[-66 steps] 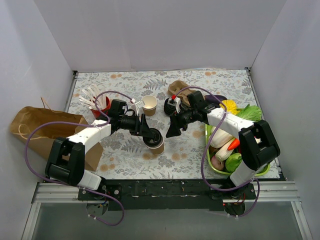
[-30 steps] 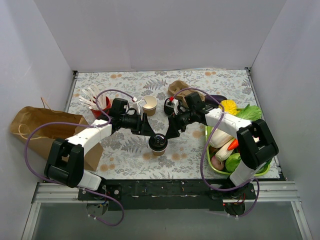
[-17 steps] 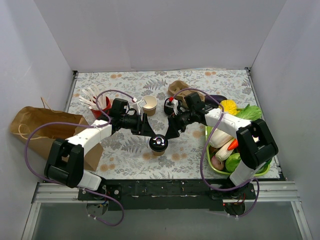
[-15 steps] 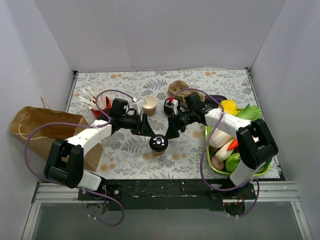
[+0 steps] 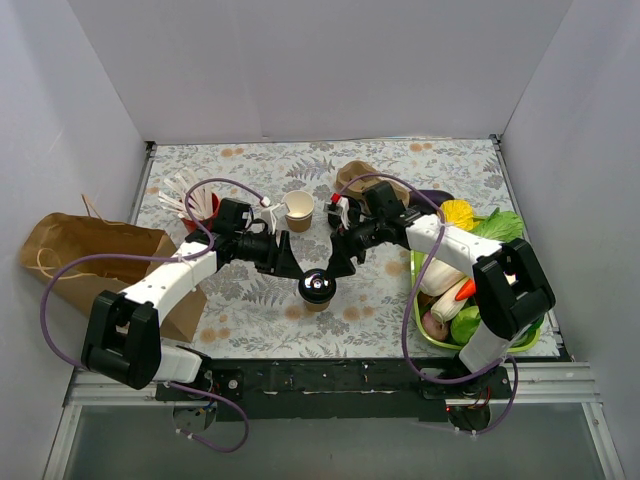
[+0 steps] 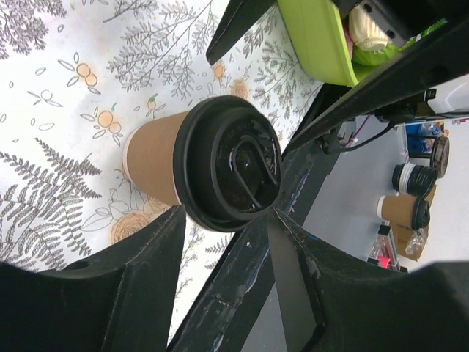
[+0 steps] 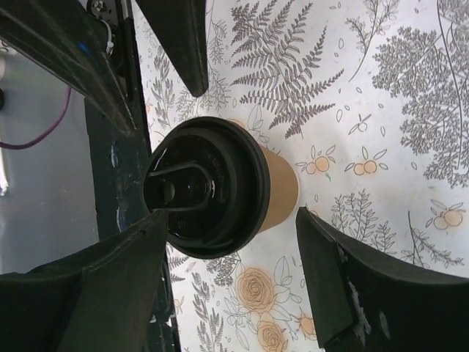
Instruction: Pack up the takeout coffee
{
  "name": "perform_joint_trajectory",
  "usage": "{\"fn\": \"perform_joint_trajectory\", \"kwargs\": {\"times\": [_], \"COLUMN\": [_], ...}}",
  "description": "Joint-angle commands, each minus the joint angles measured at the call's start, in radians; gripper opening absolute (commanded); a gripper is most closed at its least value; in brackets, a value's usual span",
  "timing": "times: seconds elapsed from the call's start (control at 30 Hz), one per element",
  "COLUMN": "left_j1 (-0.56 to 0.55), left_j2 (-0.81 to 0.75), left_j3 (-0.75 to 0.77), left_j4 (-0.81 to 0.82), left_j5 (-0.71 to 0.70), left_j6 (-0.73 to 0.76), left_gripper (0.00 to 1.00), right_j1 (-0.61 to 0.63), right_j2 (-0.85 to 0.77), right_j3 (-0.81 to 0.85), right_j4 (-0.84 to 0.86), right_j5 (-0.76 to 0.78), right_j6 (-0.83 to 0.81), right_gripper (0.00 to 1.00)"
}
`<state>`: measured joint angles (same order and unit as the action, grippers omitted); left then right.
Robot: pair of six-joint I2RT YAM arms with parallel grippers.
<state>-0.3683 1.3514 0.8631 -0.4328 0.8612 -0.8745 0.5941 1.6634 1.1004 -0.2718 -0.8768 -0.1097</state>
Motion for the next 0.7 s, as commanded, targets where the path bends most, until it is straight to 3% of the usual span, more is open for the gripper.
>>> {"fn": "perform_joint_trajectory", "kwargs": {"times": [0.0, 0.17, 0.2, 0.37, 0.67], "left_j1": [0.008, 0.009, 0.009, 0.011, 0.015], "left_j2": [-0.015, -0.014, -0.009, 0.002, -0.001], "left_j3": [-0.003, -0.001, -0.007, -0.022, -0.042], "left_j4": [-0.055, -0.069, -0.067, -0.037, -0.032], "left_j5": [0.025, 0.033, 0.033, 0.042, 0.044], "left_j6": [0.054, 0.072, 0.071, 0.034, 0.025], "left_gripper": [0.47, 0.47, 0.47, 0.47, 0.47], "right_j1": [0.033, 0.047, 0.056, 0.107, 0.158], "right_j2": [-0.004, -0.021, -0.025, -0.050, -0.050], "right_j3": [0.073, 0.118, 0.118, 0.124, 0.138], "right_j4": [-0.032, -0.085, -0.093, -0.144, -0.221], "right_j5": [0.013, 0.019, 0.010, 0.027, 0.045], "right_j6": [-0.099, -0.238, -0.273, -0.536, -0.700], "right_gripper": [0.79, 0.79, 0.83, 0.87, 0.88]}}
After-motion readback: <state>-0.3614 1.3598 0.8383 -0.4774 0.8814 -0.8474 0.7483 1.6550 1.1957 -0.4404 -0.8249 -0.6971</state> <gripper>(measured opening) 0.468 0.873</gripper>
